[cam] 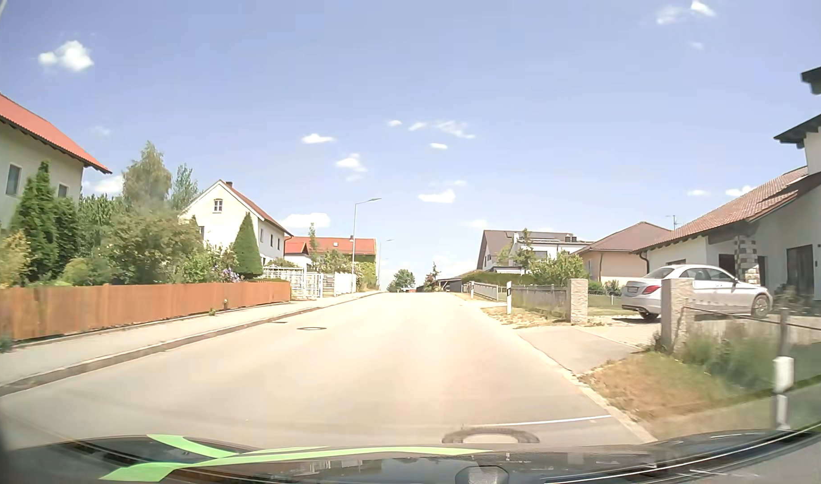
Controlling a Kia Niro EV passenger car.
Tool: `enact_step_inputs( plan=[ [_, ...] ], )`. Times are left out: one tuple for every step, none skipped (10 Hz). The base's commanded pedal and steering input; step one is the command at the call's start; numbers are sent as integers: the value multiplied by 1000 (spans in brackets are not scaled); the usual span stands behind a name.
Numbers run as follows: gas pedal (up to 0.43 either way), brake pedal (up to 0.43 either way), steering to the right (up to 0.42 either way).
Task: Follow the waypoints while adhering to traffic rules and regulations
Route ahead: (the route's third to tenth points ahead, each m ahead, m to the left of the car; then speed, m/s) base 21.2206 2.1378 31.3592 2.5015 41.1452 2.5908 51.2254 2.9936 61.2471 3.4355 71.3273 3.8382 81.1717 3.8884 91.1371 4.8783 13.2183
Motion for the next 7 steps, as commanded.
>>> enact_step_inputs(
  plan=[
    [248,0,-5],
    [248,0,-5],
    [248,0,-5],
    [248,0,-5],
    [248,0,-5],
    [240,0,-5],
    [228,0,-5]
  ],
)
